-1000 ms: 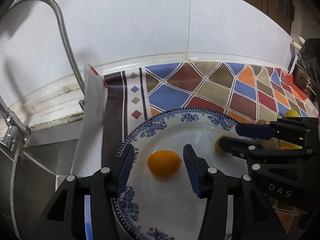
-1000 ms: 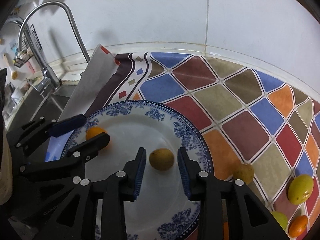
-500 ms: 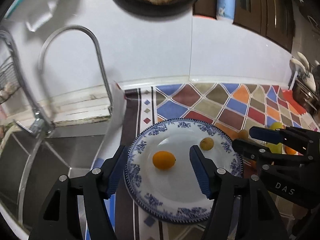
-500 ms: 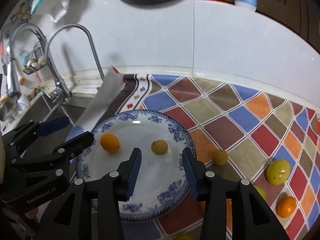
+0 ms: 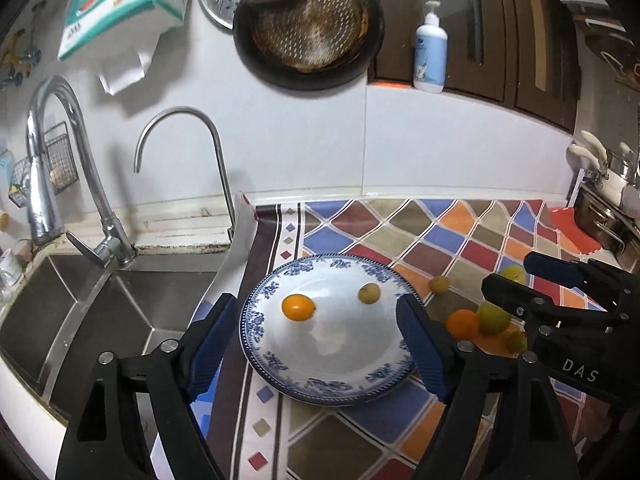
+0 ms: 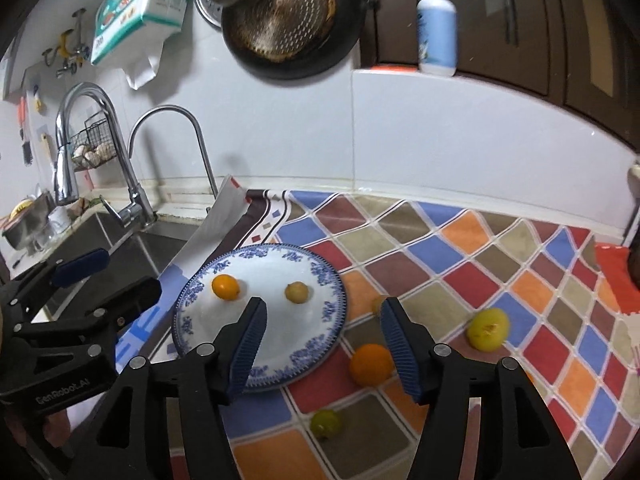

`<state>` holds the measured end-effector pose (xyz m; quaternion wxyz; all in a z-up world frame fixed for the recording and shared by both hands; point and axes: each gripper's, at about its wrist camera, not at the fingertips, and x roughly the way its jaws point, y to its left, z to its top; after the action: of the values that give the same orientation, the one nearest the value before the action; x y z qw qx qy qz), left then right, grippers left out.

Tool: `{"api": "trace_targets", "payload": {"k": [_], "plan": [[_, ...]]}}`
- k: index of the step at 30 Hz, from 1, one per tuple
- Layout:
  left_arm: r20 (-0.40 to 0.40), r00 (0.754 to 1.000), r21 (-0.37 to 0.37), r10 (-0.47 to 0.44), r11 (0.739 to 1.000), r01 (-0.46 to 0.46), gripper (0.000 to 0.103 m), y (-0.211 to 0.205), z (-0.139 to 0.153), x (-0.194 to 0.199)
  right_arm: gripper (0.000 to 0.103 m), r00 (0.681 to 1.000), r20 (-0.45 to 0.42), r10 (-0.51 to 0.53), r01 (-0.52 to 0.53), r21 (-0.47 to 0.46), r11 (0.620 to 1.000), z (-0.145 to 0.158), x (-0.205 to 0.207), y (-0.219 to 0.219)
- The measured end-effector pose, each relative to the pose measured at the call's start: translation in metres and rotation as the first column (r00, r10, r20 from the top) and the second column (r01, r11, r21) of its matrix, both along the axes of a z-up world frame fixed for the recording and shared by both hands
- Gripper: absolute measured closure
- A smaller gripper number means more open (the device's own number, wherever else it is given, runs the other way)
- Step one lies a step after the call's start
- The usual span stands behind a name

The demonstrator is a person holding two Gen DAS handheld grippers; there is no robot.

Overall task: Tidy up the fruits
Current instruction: 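Withdraw both grippers from the plate toward the remaining fruits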

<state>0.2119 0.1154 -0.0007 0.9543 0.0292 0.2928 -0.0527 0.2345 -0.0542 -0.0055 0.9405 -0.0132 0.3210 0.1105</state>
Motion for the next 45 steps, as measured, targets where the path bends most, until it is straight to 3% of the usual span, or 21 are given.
{"api": "trace_targets", "payload": {"k": [9,20,27,45], "plan": [[0.057,0.998,-0.009,-0.018,1.0,0.018,0.014,-0.033,0.013,-0.035,0.032,0.998,0.057,-0.036,0.036,-0.013,0.999,0.015,-0.038,-0.037],[0.113,0.992,0.011,-0.051,0.999,0.05,0.011,-0.071,0.013,-0.065,0.032,0.991,0.107,-0.082,0.087,-0.038,0.995,0.023,-0.07,-0.079],[0.141,0.988,0.063,-0.063,0.997,0.054,0.01,-0.095,0.0,-0.077,0.032,0.989,0.083,-0.126,0.13,-0.051,0.99,0.011,-0.084,-0.108],[-0.047,0.995,0.134,-0.084,0.987,0.089,0.011,-0.122,-0.063,-0.062,0.032,0.974,-0.078,-0.214,0.208,-0.078,0.975,-0.05,-0.08,-0.143]]}}
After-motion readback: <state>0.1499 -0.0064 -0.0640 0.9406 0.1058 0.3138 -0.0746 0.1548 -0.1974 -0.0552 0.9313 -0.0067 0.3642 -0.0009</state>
